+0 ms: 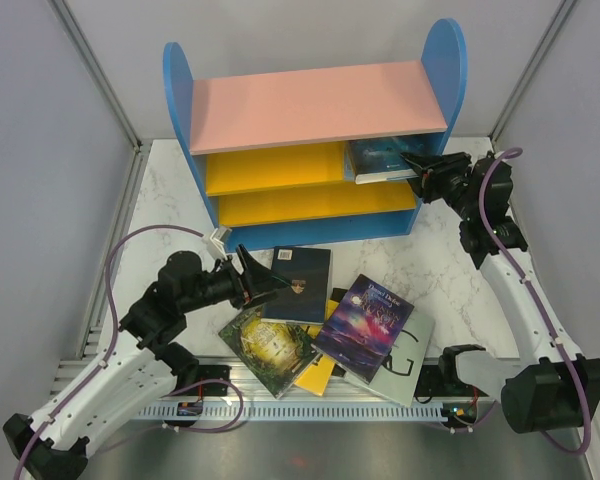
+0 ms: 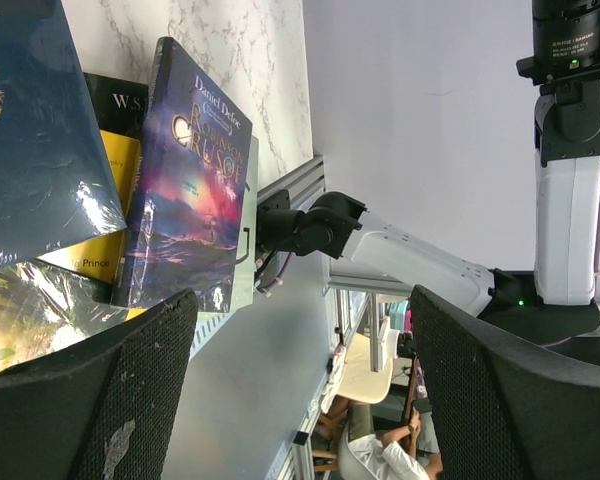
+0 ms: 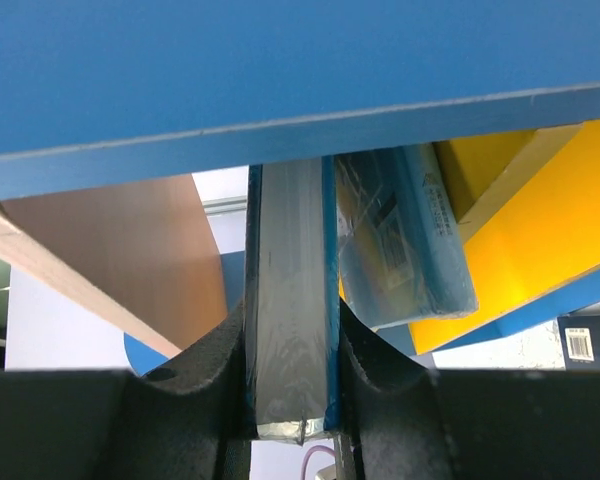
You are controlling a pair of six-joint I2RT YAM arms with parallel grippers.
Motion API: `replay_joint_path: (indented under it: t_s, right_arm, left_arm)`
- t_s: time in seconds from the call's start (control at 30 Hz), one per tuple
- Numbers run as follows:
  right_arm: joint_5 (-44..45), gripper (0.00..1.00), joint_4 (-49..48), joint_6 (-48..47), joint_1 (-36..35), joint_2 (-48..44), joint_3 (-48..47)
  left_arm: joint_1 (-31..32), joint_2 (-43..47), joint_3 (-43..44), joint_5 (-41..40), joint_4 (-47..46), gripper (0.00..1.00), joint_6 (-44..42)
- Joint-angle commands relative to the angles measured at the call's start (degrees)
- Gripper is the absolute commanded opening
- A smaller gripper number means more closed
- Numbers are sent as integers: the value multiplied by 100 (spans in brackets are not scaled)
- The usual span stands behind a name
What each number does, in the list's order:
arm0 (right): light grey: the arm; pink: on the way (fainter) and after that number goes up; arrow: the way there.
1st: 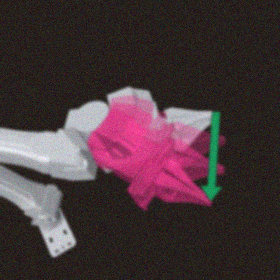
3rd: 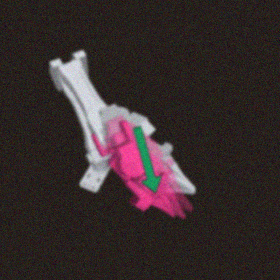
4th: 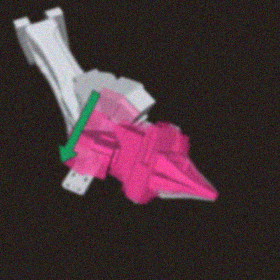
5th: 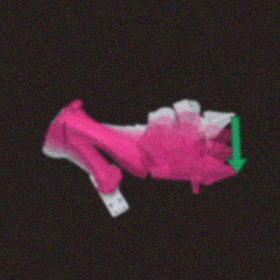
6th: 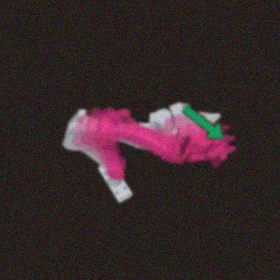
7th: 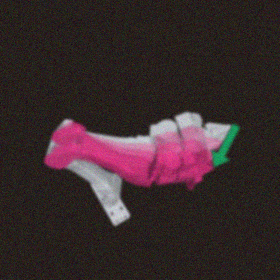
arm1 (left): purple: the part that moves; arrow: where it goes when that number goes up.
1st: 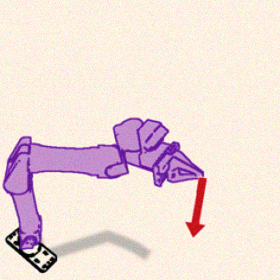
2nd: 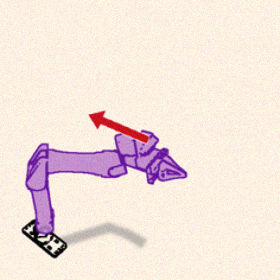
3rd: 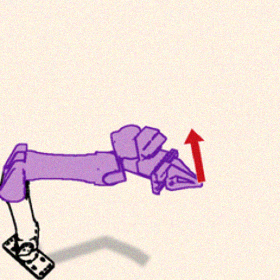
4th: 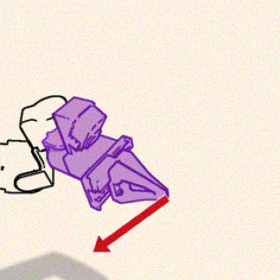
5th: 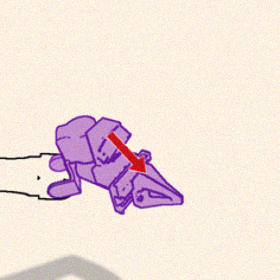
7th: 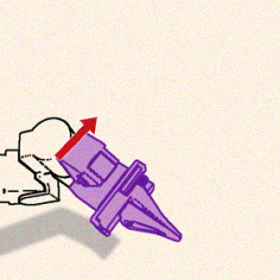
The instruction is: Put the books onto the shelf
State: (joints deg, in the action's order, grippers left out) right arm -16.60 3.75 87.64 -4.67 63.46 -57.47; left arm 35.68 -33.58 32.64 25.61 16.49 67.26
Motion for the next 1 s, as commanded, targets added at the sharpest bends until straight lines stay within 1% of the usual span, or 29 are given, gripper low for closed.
replay_joint_path:
  t_s: [0.0,0.07,0.2,0.3,0.5,0.6,0.63,0.7,0.73,0.77,0.8,0.97]
  right_arm:
    - [297,0,-419,-80,10,52,-344]
    - [403,0,-384,-63,-8,52,-283]
    - [973,0,-559,-1,-52,-27,-159]
    - [1150,0,-612,26,-166,69,-203]
    - [1080,0,-445,-282,-508,456,-440]
    - [799,14,-419,-317,-518,501,-335]
    - [764,34,-393,-317,-518,466,-256]
    - [693,55,-384,-335,-500,282,-194]
    - [685,81,-166,-352,-483,202,-142]
    - [624,94,-86,-405,-465,54,-133]
    - [571,98,-7,-440,-448,-17,-124]
    - [149,98,872,-765,-386,-264,-256]
  left_arm:
    - [-26,-113,163,58,-251,88,-240]
    - [-26,-157,137,76,-348,88,-223]
    - [-26,-254,58,129,-533,88,-144]
    - [-26,-280,-12,164,-629,87,-108]
    - [-26,-324,14,190,-691,87,-135]
    - [-26,-342,75,208,-691,87,-187]
    - [-26,-342,93,217,-674,87,-196]
    - [-26,-342,128,217,-639,87,-231]
    - [-26,-333,137,226,-569,87,-249]
    - [-26,-316,146,208,-533,86,-275]
    - [-26,-307,155,208,-498,86,-310]
    - [-26,-280,163,208,-366,86,-363]
